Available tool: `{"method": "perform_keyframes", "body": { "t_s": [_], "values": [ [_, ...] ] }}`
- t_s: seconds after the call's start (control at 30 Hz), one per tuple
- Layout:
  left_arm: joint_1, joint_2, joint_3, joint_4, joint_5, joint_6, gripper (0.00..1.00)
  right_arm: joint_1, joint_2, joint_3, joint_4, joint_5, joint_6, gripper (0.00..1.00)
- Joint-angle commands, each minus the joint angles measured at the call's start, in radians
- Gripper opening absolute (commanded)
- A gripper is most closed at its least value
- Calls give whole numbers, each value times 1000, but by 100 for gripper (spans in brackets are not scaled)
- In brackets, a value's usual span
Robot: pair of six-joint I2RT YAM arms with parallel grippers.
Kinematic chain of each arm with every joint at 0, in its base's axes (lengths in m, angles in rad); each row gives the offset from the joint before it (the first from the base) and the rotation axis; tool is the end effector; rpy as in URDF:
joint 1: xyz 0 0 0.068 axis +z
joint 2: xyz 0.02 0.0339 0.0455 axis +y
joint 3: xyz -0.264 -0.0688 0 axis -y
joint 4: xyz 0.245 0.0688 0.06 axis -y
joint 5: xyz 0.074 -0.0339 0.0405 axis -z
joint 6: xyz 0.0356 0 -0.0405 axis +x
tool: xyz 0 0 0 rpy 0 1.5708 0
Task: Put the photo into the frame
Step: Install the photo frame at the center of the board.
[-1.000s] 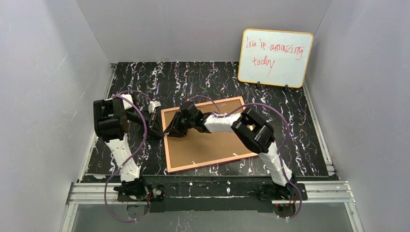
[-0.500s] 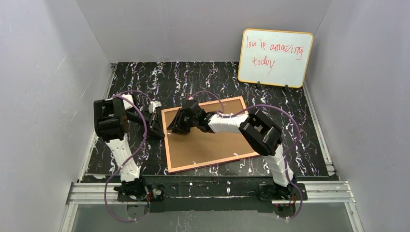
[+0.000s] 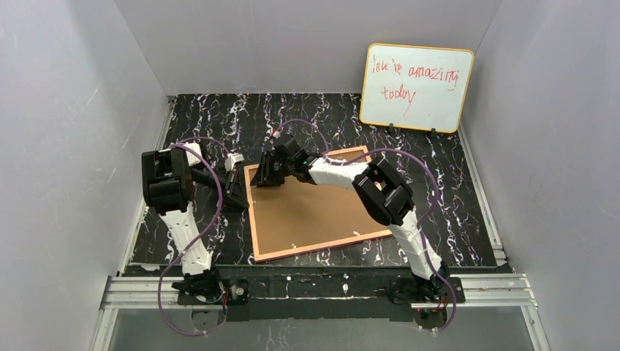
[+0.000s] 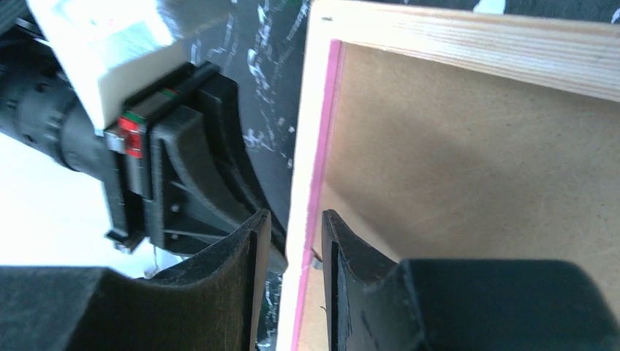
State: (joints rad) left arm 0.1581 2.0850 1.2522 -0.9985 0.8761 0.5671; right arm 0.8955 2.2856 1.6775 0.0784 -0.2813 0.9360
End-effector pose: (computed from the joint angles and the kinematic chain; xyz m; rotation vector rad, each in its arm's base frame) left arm 0.3343 0.0256 0.1089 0.3936 2.7295 -1.3334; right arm 0.3185 0.4134 0.1675 -0.1460 2.4000 1.2963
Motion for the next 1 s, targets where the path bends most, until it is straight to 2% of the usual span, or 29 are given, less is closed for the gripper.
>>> {"method": "perform_keyframes", "body": {
  "t_s": [0.0, 0.53, 0.67, 0.8, 0.97],
  "values": [
    [-22, -6, -5, 59, -46, 37, 8, -10, 42, 56, -53, -92, -90, 40],
    [-22, -3, -1, 62, -50, 37, 7, 15, 80, 58, -68, -187, -93, 40],
    [-19, -6, 7, 50, -45, 41, 7, 10, 70, 92, -75, -189, -103, 44],
    [10, -9, 59, -27, -46, 94, 10, -28, 1, 141, -158, -141, -135, 56],
    [47, -23, 140, -157, -85, 203, 22, -170, -250, -67, -178, 2, -136, 76]
  ]
}}
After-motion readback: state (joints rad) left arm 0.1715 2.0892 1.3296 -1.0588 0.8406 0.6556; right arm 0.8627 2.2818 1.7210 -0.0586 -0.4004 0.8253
